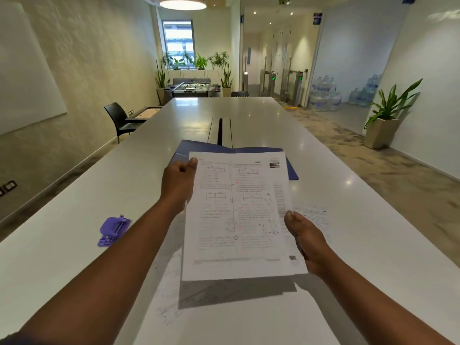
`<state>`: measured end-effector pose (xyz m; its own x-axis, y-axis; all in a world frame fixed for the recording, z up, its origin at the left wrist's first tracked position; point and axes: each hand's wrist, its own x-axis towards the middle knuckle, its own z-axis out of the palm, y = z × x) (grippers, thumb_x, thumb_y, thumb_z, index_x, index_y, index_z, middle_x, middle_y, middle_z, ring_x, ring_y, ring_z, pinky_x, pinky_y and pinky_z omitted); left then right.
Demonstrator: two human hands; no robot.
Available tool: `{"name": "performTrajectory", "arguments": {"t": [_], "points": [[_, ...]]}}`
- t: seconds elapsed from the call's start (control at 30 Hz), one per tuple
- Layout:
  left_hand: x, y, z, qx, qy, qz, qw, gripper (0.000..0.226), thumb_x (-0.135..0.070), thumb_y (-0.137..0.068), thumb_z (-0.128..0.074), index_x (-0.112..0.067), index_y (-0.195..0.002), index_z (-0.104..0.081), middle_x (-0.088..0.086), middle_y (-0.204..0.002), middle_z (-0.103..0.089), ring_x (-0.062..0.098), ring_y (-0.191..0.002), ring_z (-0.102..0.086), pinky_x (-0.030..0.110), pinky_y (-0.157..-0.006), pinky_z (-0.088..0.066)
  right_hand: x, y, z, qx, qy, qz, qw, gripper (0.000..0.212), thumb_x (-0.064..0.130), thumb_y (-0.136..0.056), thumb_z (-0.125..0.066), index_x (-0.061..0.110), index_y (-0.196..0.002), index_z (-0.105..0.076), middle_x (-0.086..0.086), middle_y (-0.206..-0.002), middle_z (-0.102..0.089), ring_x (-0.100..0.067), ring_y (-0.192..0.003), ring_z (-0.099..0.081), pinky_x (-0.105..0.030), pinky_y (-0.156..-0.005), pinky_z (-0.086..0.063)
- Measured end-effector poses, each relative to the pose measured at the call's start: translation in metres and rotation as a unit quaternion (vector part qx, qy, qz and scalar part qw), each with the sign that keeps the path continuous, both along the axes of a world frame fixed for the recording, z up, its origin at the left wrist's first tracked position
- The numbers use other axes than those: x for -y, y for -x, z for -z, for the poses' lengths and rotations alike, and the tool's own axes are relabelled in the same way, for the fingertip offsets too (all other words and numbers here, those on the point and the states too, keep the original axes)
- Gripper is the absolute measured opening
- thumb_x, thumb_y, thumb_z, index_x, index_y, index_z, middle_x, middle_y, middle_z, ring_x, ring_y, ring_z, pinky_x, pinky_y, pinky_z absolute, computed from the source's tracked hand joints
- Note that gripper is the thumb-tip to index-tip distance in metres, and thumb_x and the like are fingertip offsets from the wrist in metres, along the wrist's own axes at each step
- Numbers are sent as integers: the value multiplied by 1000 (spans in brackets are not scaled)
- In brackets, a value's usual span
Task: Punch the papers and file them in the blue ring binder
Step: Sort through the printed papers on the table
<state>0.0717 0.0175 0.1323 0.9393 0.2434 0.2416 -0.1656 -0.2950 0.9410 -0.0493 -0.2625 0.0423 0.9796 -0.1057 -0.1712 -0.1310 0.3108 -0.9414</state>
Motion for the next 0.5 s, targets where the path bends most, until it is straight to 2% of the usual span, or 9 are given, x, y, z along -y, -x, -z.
{"name": "performTrajectory", "arguments": {"t": [0.07,0.13,0.23,0.3,0.4,0.5], "points": [[2,-1,11,-14,14,-5,1000,44,-43,-99,-59,-22,-62,-54,-12,-52,-57,2,-47,-50,17,-43,-38,-3,2,-6,0,-22,-8,1000,31,35,-106,-53,16,-123,-71,-15,-125,-74,-42,-113,-72,-67,-103,-50],[1,-3,19,-35,22,-4,999,42,-44,-100,-58,-16,-70,-62,-5,-66,-66,9,-59,-59,24,-54,-44,-5,3,-10,4,-28,-13,1000,32,35,-105,-53,16,-123,-71,-16,-125,-74,-42,-113,-72,-66,-99,-53],[1,-7,28,-81,63,9,995,41,-46,-100,-56,-11,-83,-67,6,-84,-73,21,-73,-68,35,-66,-51,-9,4,-16,-2,-30,-27,999,30,39,-104,-55,21,-115,-76,-15,-123,-75,-42,-110,-73,-51,-80,-63],[3,-8,32,-116,98,18,988,39,-47,-99,-57,-11,-86,-66,7,-86,-74,23,-75,-70,38,-70,-54,-12,4,-19,-10,-25,-26,999,29,42,-101,-58,24,-112,-77,-15,-121,-76,-42,-107,-74,-42,-73,-61],[6,-10,38,-152,123,24,980,38,-50,-98,-58,-14,-86,-65,4,-81,-74,25,-77,-71,39,-72,-53,-13,1,-19,-11,-29,-17,999,31,45,-98,-62,24,-116,-75,-15,-122,-75,-43,-109,-73,-44,-79,-55],[5,-13,40,-194,136,38,971,36,-49,-96,-62,-13,-94,-67,5,-86,-77,24,-76,-73,35,-66,-54,-11,-4,-15,-17,-49,-16,999,34,44,-97,-64,22,-121,-73,-18,-128,-72,-46,-114,-70,-49,-86,-49]]}}
